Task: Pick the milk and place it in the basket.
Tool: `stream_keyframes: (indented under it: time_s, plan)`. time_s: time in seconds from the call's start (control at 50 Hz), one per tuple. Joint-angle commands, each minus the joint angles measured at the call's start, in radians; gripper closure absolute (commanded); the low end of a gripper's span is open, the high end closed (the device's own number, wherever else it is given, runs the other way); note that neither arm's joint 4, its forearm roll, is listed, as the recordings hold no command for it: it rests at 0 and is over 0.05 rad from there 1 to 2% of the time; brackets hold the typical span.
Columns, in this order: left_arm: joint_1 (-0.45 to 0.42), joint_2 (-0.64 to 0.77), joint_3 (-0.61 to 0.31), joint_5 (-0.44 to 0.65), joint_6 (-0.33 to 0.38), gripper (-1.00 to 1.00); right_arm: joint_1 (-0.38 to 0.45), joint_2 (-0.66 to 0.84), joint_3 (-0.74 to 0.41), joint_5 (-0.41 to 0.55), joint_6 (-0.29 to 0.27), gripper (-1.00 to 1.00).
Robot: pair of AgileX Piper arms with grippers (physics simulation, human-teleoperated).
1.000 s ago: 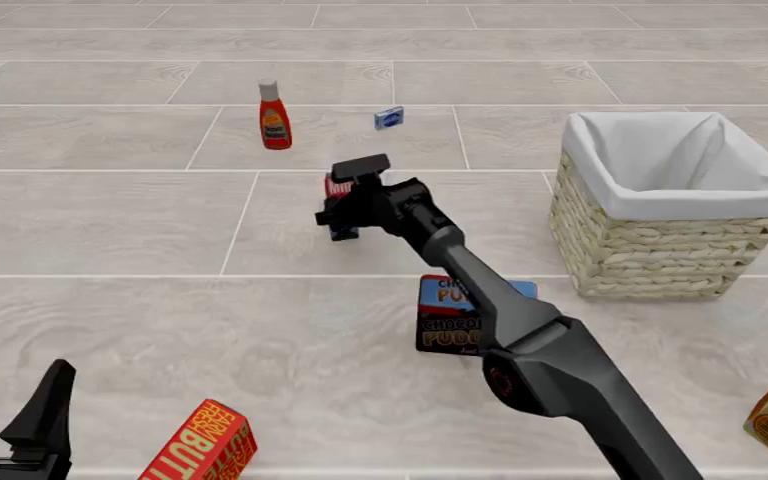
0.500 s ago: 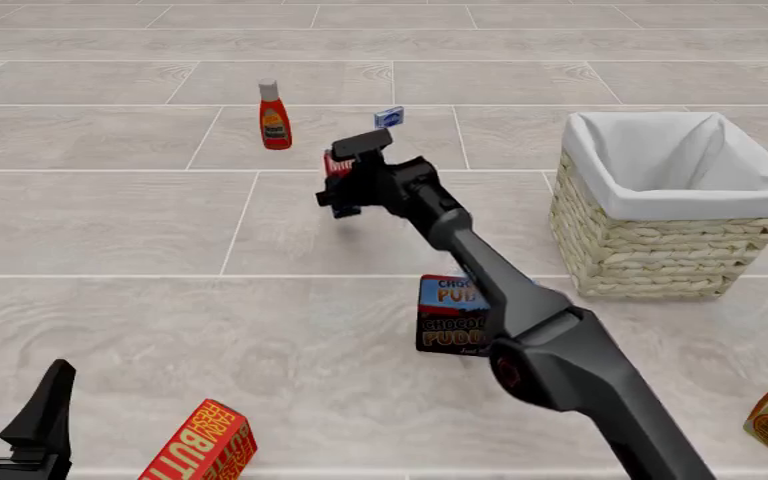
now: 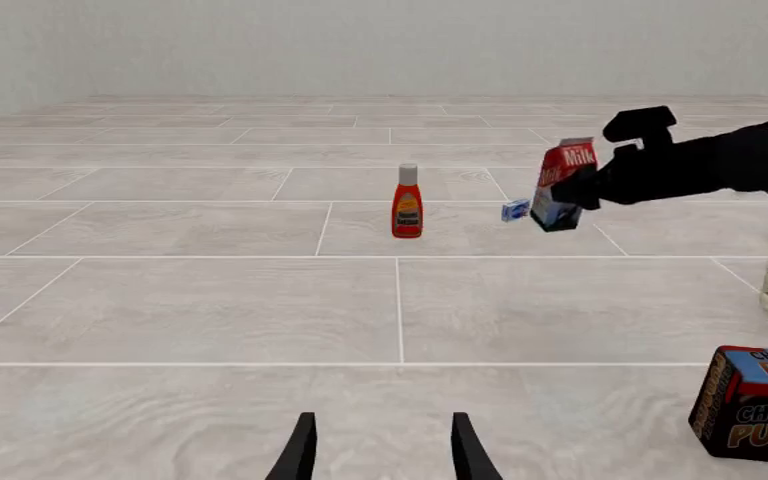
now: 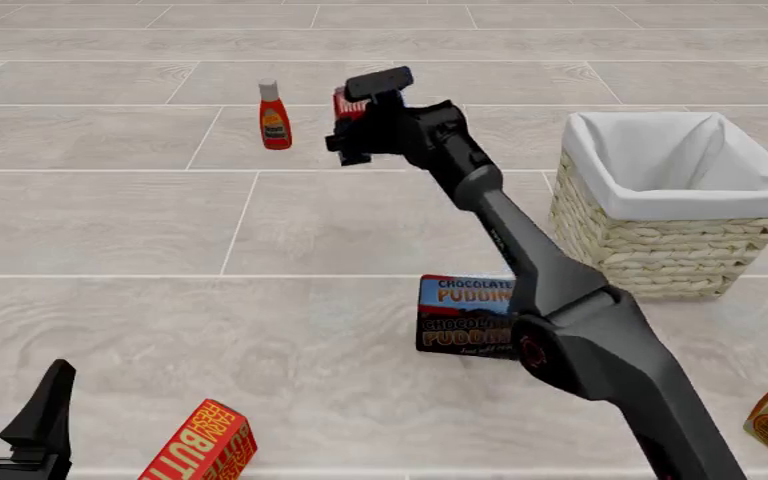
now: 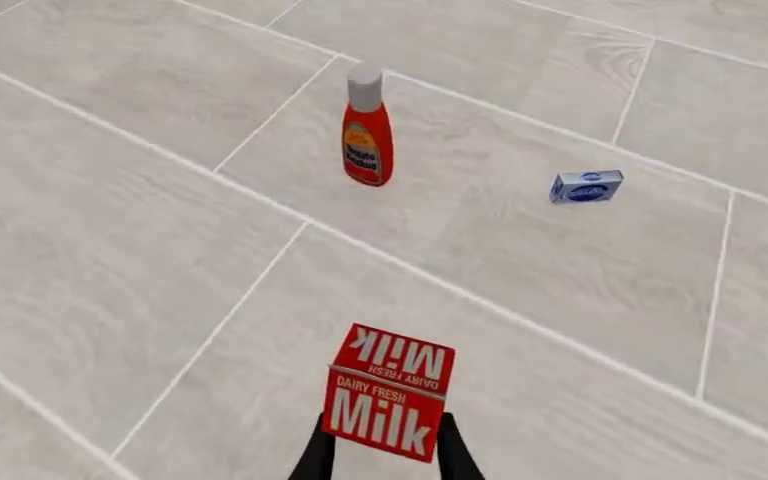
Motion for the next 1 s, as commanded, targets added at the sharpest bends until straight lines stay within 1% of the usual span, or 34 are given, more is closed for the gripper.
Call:
stream_keyframes:
  time_s: [0.02,0.08,0.1,0.12,0.14,0.16,0.18,0.2,0.26,0.32,0.36,0.4,0.42,0.44,0.52,0.54,0.56,0.62,0.74,0.82,0.84,0.92,1.0]
  plan:
    - [0.0,0.0,0.0,0.0,0.0,-1.0,-0.033,-0.106,-0.015,0.028,0.012,1.0]
    - [0.0,0.0,0.0,0.0,0.0,-1.0,-0.044,-0.136,-0.004,0.035,0.011,1.0]
    - [0.0,0.0,0.0,0.0,0.0,-1.0,-0.05,-0.161,0.028,0.023,0.01,1.0]
    - [0.0,0.0,0.0,0.0,0.0,-1.0,-0.053,-0.217,0.133,-0.028,0.007,1.0]
    - [0.0,0.0,0.0,0.0,0.0,-1.0,-0.053,-0.254,0.212,-0.071,0.007,1.0]
    - [0.0,0.0,0.0,0.0,0.0,-1.0,-0.07,-0.314,0.308,-0.116,-0.007,1.0]
    - [0.0,0.0,0.0,0.0,0.0,-1.0,-0.074,-0.341,0.355,-0.136,-0.009,1.0]
    - [0.0,0.0,0.0,0.0,0.0,-1.0,-0.074,-0.341,0.355,-0.136,-0.009,1.0]
    - [0.0,0.0,0.0,0.0,0.0,-1.0,-0.086,-0.409,0.455,-0.177,-0.012,1.0]
    - [0.0,0.0,0.0,0.0,0.0,-1.0,-0.112,-0.457,0.519,-0.202,-0.025,1.0]
    - [0.0,0.0,0.0,0.0,0.0,-1.0,-0.118,-0.484,0.557,-0.215,-0.024,1.0]
    - [0.0,0.0,0.0,0.0,0.0,-1.0,-0.139,-0.53,0.614,-0.249,-0.023,1.0]
    - [0.0,0.0,0.0,0.0,0.0,-1.0,-0.139,-0.531,0.617,-0.251,-0.023,1.0]
    - [0.0,0.0,0.0,0.0,0.0,-1.0,-0.148,-0.552,0.639,-0.261,-0.006,1.0]
    - [0.0,0.0,0.0,0.0,0.0,-1.0,-0.174,-0.613,0.711,-0.288,-0.007,1.0]
    - [0.0,0.0,0.0,0.0,0.0,-1.0,-0.174,-0.614,0.712,-0.288,-0.007,1.0]
    - [0.0,0.0,0.0,0.0,0.0,-1.0,-0.194,-0.636,0.737,-0.296,-0.019,1.0]
    - [0.0,0.0,0.0,0.0,0.0,-1.0,-0.211,-0.665,0.773,-0.305,-0.02,1.0]
    - [0.0,0.0,0.0,0.0,0.0,-1.0,-0.232,-0.703,0.828,-0.319,-0.02,1.0]
    - [0.0,0.0,0.0,0.0,0.0,-1.0,-0.261,-0.721,0.859,-0.32,-0.023,1.0]
    - [0.0,0.0,0.0,0.0,0.0,-1.0,-0.274,-0.725,0.869,-0.321,-0.031,1.0]
    - [0.0,0.0,0.0,0.0,0.0,-1.0,-0.279,-0.746,0.902,-0.333,-0.027,1.0]
    - [0.0,0.0,0.0,0.0,0.0,-1.0,-0.321,-0.767,0.934,-0.341,-0.017,1.0]
